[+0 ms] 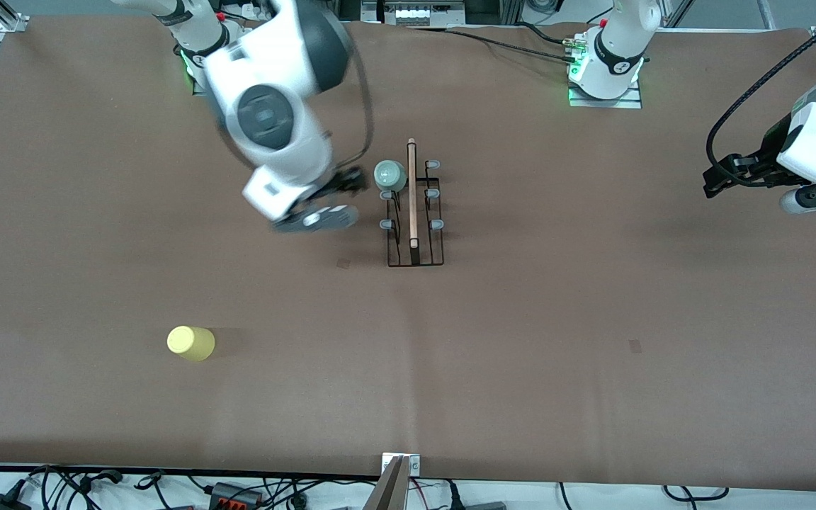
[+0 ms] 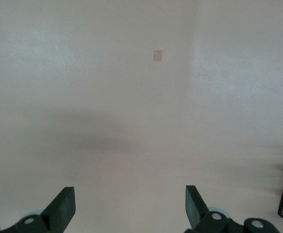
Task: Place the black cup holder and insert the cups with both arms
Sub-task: 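Move the right gripper to the yellow cup and grasp it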
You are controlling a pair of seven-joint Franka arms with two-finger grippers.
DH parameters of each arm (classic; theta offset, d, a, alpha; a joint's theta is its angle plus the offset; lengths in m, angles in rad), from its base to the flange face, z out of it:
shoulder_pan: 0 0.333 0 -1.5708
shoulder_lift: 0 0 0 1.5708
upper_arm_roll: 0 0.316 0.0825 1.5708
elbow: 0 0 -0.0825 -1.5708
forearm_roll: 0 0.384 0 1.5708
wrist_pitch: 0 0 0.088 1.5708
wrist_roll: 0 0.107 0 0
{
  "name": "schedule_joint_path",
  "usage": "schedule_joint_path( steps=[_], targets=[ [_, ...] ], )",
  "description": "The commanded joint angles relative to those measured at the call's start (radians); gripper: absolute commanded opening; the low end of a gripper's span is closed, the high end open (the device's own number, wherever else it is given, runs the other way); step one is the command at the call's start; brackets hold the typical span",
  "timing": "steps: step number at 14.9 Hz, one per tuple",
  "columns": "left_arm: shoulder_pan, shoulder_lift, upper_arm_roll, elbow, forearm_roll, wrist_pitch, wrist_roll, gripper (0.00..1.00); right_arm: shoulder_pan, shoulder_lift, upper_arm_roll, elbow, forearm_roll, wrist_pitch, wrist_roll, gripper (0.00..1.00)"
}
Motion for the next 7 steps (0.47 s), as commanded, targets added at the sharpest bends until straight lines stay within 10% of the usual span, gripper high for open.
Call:
schedule_joint_path(
  steps=[1, 7],
  targets=[
    [0.003, -0.001, -0.001, 0.016, -0.019, -0.009, 0.018, 1.0, -0.007, 0.061, -0.122, 0.018, -0.026, 0.045, 0.014, 1.0],
    [0.003, -0.001, -0.001, 0.016, -0.019, -0.009, 0.018, 1.0, -0.165, 0.152, -0.138, 0.02, -0.025, 0.272, 0.001, 1.0]
  ],
)
